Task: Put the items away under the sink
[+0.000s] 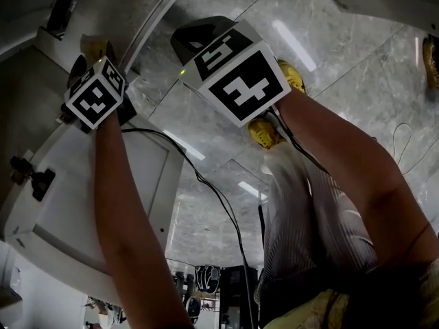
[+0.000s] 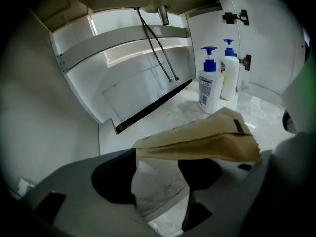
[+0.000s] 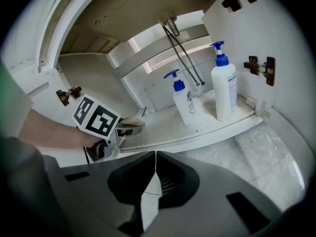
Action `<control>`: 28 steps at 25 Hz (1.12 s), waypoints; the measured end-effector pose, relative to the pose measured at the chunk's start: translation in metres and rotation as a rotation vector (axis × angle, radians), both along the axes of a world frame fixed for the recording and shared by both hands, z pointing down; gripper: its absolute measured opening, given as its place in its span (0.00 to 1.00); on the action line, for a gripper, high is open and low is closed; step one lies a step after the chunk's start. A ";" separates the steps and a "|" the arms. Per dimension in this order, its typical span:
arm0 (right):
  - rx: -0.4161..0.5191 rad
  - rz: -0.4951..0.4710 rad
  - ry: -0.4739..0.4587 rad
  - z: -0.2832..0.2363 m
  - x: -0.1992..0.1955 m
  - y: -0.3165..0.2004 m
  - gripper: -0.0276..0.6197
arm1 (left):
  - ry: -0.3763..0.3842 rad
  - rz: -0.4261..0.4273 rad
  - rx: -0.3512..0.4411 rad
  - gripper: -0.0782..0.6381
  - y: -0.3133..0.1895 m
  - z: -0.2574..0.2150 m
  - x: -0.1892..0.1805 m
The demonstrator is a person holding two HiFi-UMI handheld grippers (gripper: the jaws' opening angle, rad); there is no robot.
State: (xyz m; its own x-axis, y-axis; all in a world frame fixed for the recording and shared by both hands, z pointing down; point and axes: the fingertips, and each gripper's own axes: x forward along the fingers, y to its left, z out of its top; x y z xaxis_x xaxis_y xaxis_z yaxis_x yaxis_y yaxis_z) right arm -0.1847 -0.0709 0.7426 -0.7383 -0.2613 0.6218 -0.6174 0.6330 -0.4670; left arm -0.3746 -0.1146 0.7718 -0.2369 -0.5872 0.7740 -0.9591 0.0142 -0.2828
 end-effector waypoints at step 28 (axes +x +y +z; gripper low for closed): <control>-0.010 0.007 0.009 -0.034 0.012 0.008 0.08 | 0.183 -0.079 0.057 0.23 0.041 -0.034 0.055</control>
